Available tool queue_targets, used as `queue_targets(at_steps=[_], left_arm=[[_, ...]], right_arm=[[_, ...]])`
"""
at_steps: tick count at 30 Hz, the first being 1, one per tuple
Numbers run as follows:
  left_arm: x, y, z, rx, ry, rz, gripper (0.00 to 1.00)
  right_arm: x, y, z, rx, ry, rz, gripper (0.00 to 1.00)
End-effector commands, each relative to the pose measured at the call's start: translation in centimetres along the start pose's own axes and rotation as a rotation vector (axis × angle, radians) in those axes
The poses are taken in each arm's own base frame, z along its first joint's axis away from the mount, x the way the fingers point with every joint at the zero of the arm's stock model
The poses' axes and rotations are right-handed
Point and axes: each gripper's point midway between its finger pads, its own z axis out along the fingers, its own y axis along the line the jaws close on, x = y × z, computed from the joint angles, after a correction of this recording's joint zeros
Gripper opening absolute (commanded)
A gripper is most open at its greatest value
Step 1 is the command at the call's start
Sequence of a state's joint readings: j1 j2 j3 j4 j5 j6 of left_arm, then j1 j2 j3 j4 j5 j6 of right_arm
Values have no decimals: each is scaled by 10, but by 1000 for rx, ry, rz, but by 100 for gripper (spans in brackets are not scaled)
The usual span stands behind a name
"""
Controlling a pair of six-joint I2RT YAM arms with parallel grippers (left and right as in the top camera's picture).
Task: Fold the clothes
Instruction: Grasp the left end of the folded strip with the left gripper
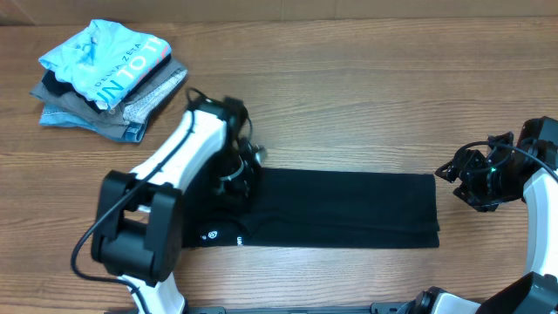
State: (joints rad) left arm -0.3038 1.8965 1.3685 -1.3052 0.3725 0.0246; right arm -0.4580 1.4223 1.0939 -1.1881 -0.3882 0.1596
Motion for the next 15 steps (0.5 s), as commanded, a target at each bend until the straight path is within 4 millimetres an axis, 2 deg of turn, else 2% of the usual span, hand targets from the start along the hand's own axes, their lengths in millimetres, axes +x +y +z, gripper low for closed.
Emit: queue_targets(at_steps=[1, 6, 9, 12, 15], left_arm=[[-6, 31, -19, -177, -74, -48, 4], [5, 42, 19, -182, -37, -88, 4], [20, 27, 38, -79, 18, -114, 4], [42, 6, 40, 18, 108, -113, 4], [62, 10, 35, -18, 186, -120, 4]], right_arm=[[-7, 6, -8, -15, -35, -18, 62], [-7, 6, -8, -15, -35, -18, 61], [-6, 6, -8, -15, -35, -18, 62], [-7, 6, -8, -16, -38, -20, 62], [-8, 6, -8, -16, -41, -21, 62]])
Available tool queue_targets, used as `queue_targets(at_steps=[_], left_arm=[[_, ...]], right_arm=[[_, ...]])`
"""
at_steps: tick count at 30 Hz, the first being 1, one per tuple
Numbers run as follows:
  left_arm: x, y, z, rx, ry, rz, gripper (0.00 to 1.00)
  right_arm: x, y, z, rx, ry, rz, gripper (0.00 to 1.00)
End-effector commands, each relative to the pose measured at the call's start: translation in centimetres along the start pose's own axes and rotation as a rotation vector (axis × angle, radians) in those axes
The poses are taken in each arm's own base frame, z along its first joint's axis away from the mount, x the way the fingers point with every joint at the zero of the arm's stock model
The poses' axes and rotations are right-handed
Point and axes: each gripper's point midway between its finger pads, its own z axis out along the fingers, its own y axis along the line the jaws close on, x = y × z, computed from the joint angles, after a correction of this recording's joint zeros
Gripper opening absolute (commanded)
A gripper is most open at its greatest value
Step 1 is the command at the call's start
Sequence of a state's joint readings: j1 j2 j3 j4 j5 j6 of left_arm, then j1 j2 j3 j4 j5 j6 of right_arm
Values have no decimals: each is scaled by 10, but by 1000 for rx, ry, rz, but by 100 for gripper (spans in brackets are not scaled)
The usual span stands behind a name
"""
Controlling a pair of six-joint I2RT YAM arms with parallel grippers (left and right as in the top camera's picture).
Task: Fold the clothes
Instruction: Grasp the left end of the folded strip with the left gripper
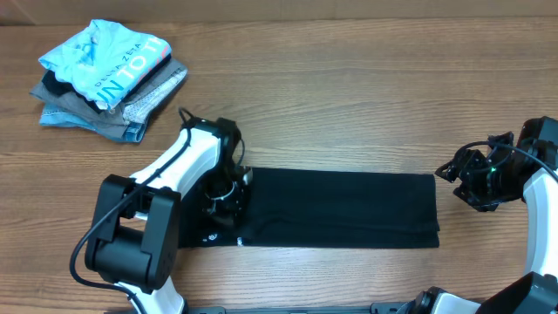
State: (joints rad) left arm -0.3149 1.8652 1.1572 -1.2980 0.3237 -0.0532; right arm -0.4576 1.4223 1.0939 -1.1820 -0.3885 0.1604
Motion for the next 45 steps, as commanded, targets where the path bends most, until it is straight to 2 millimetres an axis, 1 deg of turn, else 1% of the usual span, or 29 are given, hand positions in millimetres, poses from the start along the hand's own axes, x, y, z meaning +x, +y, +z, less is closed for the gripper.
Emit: queue_targets(at_steps=[1, 3, 6, 9, 12, 14, 16, 17, 19, 23, 26, 27, 29, 31, 33, 34, 37, 38, 40, 42, 43, 45], left_arm=[[13, -8, -5, 30, 37, 20, 4], [16, -6, -9, 31, 50, 37, 4], [10, 3, -18, -10, 21, 26, 5], [-7, 19, -38, -58, -56, -38, 4], [-29, 26, -53, -58, -154, -53, 5], [-41, 27, -53, -62, -201, -41, 4], [-43, 23, -45, -59, -203, -23, 4], [-40, 18, -38, -46, -189, -10, 4], [-29, 1, -19, -10, -136, 26, 4], [-4, -14, 10, -38, -31, 76, 4], [17, -18, 26, -75, 45, 107, 4], [22, -17, 28, -91, 64, 112, 4], [28, -9, 27, -145, 86, 83, 4], [29, 2, 18, -210, 86, 36, 4], [24, 13, 2, -263, 63, -14, 4], [20, 17, -7, -275, 42, -32, 4], [2, 31, -46, -301, -70, -79, 4], [-3, 37, -56, -307, -101, -95, 7], [-16, 52, -79, -315, -184, -141, 20], [-30, 66, -94, -289, -260, -189, 31], [-36, 71, -98, -260, -291, -208, 34], [-46, 78, -101, -189, -333, -218, 39]], right_arm=[[-7, 6, -8, -15, -36, -19, 61], [-7, 6, -8, -15, -36, -19, 61], [-7, 6, -8, -15, -35, -19, 61], [-6, 6, -8, -14, -32, -18, 61], [-6, 6, -8, -14, -32, -18, 61], [-6, 6, -8, -14, -32, -18, 62], [-6, 6, -8, -14, -32, -18, 61], [-6, 5, -8, -13, -31, -17, 62], [-5, 5, -8, -13, -29, -16, 62], [-5, 5, -8, -13, -29, -16, 62], [-5, 5, -8, -13, -29, -16, 62], [-5, 5, -8, -13, -29, -16, 62], [-5, 5, -8, -14, -29, -16, 62], [-5, 5, -8, -14, -29, -16, 62], [-5, 6, -8, -15, -29, -16, 62], [-5, 6, -8, -18, -27, -16, 62], [-4, 7, -8, -23, -22, -14, 62], [-3, 7, -8, -23, -21, -14, 62], [-3, 7, -8, -23, -19, -13, 62], [-3, 7, -8, -23, -19, -13, 62], [-3, 7, -8, -23, -19, -13, 63], [-3, 7, -8, -23, -19, -12, 63]])
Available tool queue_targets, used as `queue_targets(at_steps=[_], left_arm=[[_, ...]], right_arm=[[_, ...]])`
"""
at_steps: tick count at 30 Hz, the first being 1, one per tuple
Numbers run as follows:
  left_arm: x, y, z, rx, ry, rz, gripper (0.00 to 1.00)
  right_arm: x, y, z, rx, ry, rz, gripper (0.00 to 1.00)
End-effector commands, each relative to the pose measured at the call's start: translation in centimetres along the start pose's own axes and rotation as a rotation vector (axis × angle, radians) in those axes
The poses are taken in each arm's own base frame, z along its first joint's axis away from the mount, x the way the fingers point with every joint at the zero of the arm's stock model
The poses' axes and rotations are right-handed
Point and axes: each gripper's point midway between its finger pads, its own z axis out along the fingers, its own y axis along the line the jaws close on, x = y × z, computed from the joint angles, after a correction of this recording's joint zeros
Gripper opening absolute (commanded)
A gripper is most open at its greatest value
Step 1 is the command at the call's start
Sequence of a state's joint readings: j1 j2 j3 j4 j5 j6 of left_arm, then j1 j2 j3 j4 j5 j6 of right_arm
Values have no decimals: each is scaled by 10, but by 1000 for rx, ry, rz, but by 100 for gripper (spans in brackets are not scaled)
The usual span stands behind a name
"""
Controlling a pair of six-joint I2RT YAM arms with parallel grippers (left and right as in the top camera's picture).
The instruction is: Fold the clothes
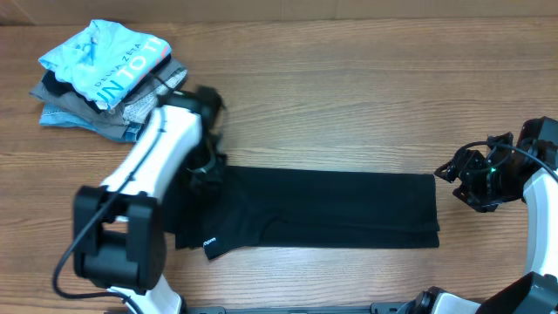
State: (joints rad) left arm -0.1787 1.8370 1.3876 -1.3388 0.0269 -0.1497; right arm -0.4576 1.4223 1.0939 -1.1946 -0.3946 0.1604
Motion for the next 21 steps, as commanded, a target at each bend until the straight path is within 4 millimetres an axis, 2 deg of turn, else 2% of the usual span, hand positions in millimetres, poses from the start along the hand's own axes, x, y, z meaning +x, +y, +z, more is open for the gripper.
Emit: queue_targets(at_steps=[1, 5, 8, 10, 16, 21], left_arm=[[-15, 19, -8, 64, -76, -59, 41], [-28, 28, 1, 120, -123, -99, 46], [-35, 22, 6, 169, -152, -88, 46], [-35, 21, 10, 165, -152, -79, 45], [-30, 37, 28, 74, -140, -88, 43], [-35, 35, 43, 87, -170, -87, 38]], right_arm=[[-6, 6, -8, -19, -32, -18, 63], [-6, 7, -8, -23, -31, -18, 63], [-6, 9, -8, -35, -32, -19, 63], [-6, 9, -8, -35, -32, -20, 63], [-6, 9, -8, -35, -33, -20, 63], [-7, 9, -8, -35, -34, -20, 63]])
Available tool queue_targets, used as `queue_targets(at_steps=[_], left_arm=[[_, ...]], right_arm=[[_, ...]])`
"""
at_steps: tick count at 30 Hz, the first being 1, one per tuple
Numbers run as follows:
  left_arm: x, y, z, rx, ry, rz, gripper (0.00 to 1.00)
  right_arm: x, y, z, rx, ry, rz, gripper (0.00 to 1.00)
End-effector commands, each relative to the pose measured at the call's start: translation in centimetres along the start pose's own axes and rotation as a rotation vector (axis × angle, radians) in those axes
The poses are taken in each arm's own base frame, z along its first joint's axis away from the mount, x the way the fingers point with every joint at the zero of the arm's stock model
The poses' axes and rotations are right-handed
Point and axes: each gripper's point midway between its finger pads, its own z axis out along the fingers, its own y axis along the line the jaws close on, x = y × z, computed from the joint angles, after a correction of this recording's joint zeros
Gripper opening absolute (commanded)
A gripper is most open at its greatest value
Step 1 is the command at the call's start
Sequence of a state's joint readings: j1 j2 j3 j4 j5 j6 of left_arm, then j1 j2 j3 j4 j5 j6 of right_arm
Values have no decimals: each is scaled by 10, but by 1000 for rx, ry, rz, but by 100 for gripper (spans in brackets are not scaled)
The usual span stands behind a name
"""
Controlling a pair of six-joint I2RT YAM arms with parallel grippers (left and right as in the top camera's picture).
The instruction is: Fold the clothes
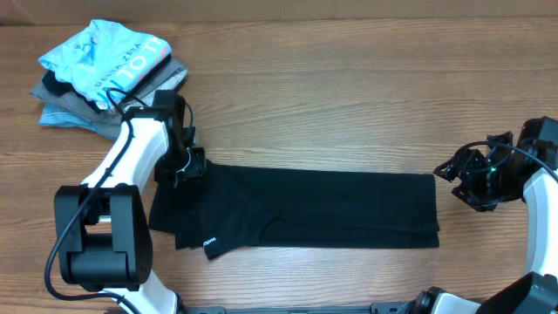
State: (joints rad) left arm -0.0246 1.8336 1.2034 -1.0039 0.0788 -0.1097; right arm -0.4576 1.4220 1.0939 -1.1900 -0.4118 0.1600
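A black garment (331,209) lies flat in a long band across the table's middle, with a small white logo (209,241) near its front left corner. My left gripper (185,167) is down on the garment's far left corner and appears shut on the cloth there. Just past the garment's right edge, off the cloth, my right gripper (450,180) hovers with its fingers apart and nothing between them.
A stack of folded clothes (105,74), light blue shirt on top, sits at the far left corner, close behind the left arm (131,174). The wooden table (349,105) extends behind the garment.
My left gripper has moved left and a little toward the back. The garment's left end has spread further left with it. The right arm has not moved.
The garment's left end was folded in under my left gripper, near the logo. The gripper then sat lower on that end. Later it was at the far left corner with the cloth drawn out leftward, and now the left end lies wider still.
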Motion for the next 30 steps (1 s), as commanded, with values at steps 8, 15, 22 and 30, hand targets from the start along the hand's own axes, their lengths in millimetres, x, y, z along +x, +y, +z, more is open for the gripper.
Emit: queue_targets(at_steps=[8, 15, 22, 30], left_arm=[[0, -3, 10, 23, -42, 34, 19], [-8, -4, 7, 25, -71, 46, 4], [-27, -4, -12, 17, -123, 46, 4], [-13, 4, -2, -5, -73, 56, 42]], right_arm=[[-7, 6, -8, -18, -35, -19, 63], [-6, 6, -8, -17, -31, -17, 63], [-6, 6, -8, -17, -31, -17, 63], [-5, 6, -8, -16, -28, -16, 63]])
